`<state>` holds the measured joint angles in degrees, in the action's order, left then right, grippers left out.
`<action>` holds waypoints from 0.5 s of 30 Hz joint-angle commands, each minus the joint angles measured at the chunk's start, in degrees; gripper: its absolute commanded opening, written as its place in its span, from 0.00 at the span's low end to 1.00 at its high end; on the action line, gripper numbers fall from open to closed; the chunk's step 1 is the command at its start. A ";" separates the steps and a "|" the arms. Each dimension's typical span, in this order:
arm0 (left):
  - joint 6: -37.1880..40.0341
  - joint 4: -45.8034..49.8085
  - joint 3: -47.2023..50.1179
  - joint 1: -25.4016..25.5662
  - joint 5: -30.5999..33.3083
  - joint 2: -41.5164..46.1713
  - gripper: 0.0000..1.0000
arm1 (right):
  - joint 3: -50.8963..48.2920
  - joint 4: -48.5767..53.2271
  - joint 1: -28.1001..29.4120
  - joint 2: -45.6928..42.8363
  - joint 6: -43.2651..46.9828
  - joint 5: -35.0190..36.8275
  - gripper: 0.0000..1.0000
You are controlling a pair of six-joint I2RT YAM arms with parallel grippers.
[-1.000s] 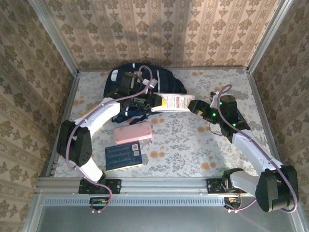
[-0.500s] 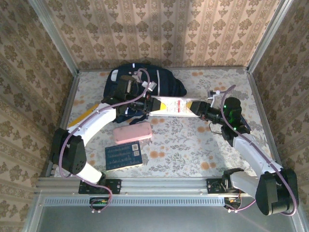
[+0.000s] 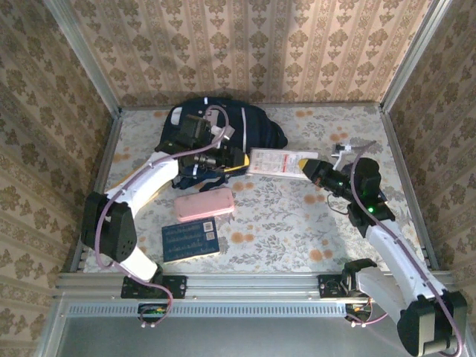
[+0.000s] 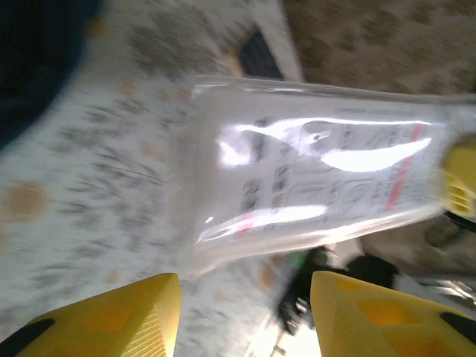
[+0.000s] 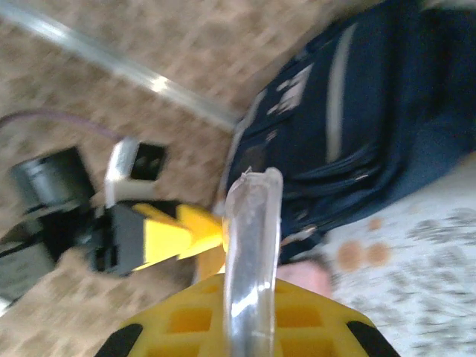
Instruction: Pack books, pencil case, and school supplies into a backpack
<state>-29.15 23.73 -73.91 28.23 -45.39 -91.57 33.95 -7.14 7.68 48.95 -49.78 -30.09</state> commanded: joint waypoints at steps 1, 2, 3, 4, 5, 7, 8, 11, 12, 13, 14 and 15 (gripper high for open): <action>5.30 8.52 -6.96 -0.05 16.74 -3.92 0.52 | -0.89 9.14 -0.28 -4.57 3.66 15.12 0.00; 5.26 9.04 -9.31 -0.19 18.01 -6.14 0.52 | -1.23 9.75 -0.26 -5.83 3.76 16.55 0.00; 4.80 9.02 -11.37 -0.39 18.37 -8.02 0.52 | -1.34 10.56 -0.15 -6.74 4.08 17.77 0.00; 4.31 8.65 -13.80 -0.63 18.64 -10.38 0.52 | -1.35 11.33 -0.13 -7.62 4.54 18.74 0.00; 4.03 8.45 -16.52 -0.96 19.19 -12.88 0.52 | -1.27 12.03 -0.12 -8.29 5.11 19.41 0.00; 3.91 8.93 -22.43 -1.68 19.78 -18.63 0.53 | -1.32 12.45 -0.12 -9.15 5.65 19.65 0.00; 3.93 9.55 -25.95 -1.73 19.99 -22.12 0.53 | -1.44 12.26 -0.12 -9.30 5.66 19.42 0.00; 3.20 11.00 -35.78 -5.33 19.25 -32.00 0.52 | -1.78 11.74 -0.04 -9.27 5.31 18.56 0.00; 2.42 10.48 -38.07 -5.97 17.96 -34.45 0.52 | -1.86 11.77 -0.04 -9.16 5.32 18.51 0.00; 1.81 9.49 -40.37 -6.55 16.24 -36.94 0.52 | -1.87 11.95 -0.05 -9.08 5.39 18.28 0.00; 1.16 8.96 -42.62 -6.98 15.42 -39.07 0.52 | -1.83 12.21 -0.04 -8.97 5.55 18.13 0.00; 0.66 8.41 -44.32 -7.28 14.36 -40.49 0.51 | -1.95 12.34 -0.07 -8.91 5.78 18.04 0.00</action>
<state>-27.20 31.27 -113.86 22.33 -28.84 -128.75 32.62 4.91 7.60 40.45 -45.12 -13.21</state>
